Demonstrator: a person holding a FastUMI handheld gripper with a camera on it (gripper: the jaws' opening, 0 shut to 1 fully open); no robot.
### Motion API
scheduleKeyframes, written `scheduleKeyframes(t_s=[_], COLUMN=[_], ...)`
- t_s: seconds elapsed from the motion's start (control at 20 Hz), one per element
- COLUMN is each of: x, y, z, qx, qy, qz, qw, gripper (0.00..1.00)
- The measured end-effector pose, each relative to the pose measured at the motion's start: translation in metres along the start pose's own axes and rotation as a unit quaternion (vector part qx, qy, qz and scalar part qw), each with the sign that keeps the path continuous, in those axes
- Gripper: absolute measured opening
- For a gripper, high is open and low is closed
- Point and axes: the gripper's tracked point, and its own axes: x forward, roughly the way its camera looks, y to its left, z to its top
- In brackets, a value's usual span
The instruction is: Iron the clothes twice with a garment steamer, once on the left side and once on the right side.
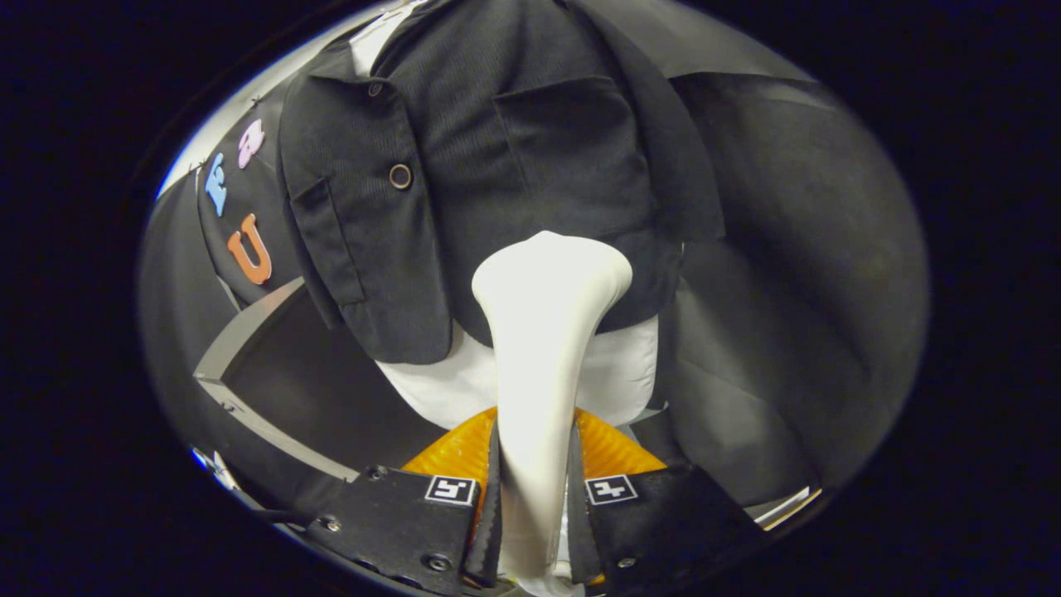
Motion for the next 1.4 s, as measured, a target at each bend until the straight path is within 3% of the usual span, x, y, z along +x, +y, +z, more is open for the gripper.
scheduleKeyframes(t_s=[0.65, 1.15, 1.4], x=[0.0, -0.066, -0.111], y=[-0.002, 0.039, 0.076], z=[-0.027, 0.0, 0.005], qx=[-0.014, -0.074, -0.092], qy=[0.03, -0.025, -0.073], qz=[0.011, 0.044, 0.031], qw=[0.999, 0.996, 0.993], gripper=[0.35, 0.35, 0.35])
